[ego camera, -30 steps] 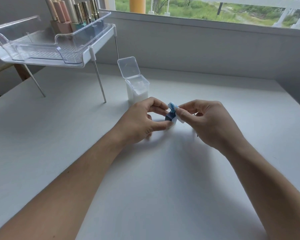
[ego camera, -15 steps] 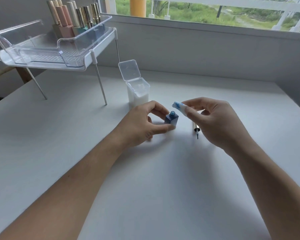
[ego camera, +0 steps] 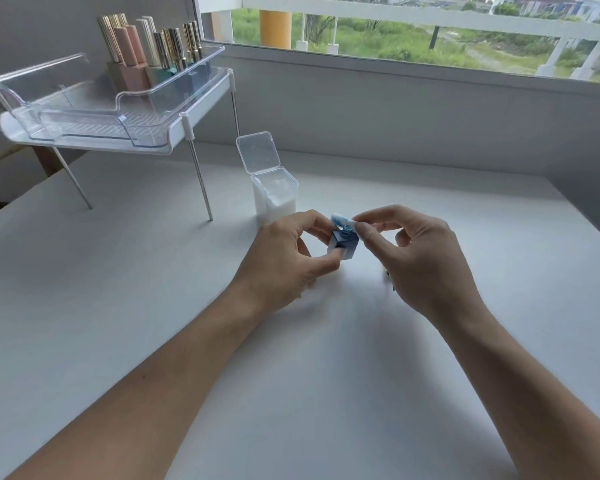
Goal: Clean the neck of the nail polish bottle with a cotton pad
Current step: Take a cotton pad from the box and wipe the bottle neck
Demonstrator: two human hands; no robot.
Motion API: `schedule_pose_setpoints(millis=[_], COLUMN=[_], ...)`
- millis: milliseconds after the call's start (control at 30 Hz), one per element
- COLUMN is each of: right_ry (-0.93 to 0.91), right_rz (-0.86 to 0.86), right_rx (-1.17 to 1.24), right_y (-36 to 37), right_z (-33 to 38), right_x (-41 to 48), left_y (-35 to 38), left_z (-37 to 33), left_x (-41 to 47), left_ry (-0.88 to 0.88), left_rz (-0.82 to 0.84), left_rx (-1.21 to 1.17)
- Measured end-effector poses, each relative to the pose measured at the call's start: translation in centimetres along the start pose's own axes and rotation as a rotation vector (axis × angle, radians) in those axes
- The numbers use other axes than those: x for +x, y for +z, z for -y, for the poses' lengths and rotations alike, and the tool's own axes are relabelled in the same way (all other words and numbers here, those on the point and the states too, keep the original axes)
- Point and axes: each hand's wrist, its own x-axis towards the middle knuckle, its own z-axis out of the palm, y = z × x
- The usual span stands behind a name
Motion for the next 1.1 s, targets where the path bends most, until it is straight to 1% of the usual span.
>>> schedule_pose_setpoints(millis=[100,233,333,467,600,733,800,933,1100], right_ry=[-0.022,-0.005,-0.001,0.015,0.055,0.064,0.065,0.046,0.054], right_rz=[0.069,0.121,0.142,0.166,0.137,0.006,-0.029,0.034,0.112], right_rx=[0.022,0.021,0.04,0.059,0.094,0.119,0.106,0.102,0.099], right_y=[-0.3,-0.5,-0.6,-0.8,-1.3,-1.2,-1.1,-0.9,-0.8], right_z=[0.4,0.2,0.4,0.2,0.3,0.2,0.1,0.0,0.1], right_x=[-0.1,0.1,0.1,0.1,0.3,0.4,0.3,0.3,0.3], left_y=[0.0,0.0,0.0,-0.1,-0.2,-0.2,-0.1,0.0,-0.1], left_z=[0.3,0.7,0.7,0.6,0.5,0.5,0.5,0.4,0.6], left_x=[0.2,0.3,0.4,0.4,0.5,0.4,0.3,0.3,0.4], left_ry=[0.034,0.077,0.066,0.04,0.023,0.023,0.039,0.082,0.107], left_rz=[-0.042,-0.082,-0.108,-0.099,-0.11,-0.093,-0.069,-0.049,-0.099], left_rx=[0.019,0.056,0.051,0.043,0.023,0.009,0.01,0.029,0.054])
